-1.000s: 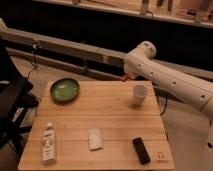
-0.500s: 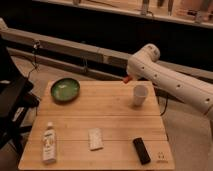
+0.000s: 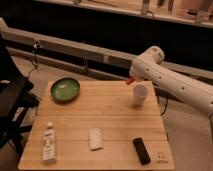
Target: Place the pepper in the ceramic cup
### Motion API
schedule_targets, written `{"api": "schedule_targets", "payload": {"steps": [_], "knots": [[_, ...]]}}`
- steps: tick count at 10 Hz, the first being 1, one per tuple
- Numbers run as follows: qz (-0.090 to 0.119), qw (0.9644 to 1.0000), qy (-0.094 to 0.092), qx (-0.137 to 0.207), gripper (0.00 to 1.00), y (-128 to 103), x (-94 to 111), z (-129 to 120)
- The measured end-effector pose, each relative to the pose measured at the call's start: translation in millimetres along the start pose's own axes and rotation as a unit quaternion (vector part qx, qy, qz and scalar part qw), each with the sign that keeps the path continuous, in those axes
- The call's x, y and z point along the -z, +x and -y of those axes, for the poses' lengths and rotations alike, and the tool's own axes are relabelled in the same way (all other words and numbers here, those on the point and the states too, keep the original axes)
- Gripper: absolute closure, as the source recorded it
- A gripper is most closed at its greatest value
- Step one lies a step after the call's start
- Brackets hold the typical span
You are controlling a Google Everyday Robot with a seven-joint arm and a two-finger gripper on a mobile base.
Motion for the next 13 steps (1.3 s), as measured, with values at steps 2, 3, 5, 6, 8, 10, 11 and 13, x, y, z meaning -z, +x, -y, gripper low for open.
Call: {"api": "schedule_targets", "payload": {"steps": [2, 3, 5, 6, 8, 10, 11, 13], "knots": [[0.000, 1.0000, 0.001, -0.006, 1.00, 3.8, -1.5, -6.3], [-0.001, 1.0000, 0.000, -0.007, 1.00, 7.1, -1.3, -10.9], [-0.001, 1.0000, -0.001, -0.007, 1.00, 7.2, -1.9, -15.6], [-0.001, 1.0000, -0.001, -0.008, 1.00, 8.1, -2.7, -18.1], [-0.003, 0.9999, -0.002, -0.011, 1.00, 11.9, -2.7, -25.0], [-0.001, 0.9999, -0.002, -0.010, 1.00, 10.1, -3.5, -25.2], [-0.002, 0.9999, -0.002, -0.011, 1.00, 10.8, -3.7, -26.9], [-0.002, 0.9999, -0.003, -0.013, 1.00, 12.3, -3.8, -31.0]]}}
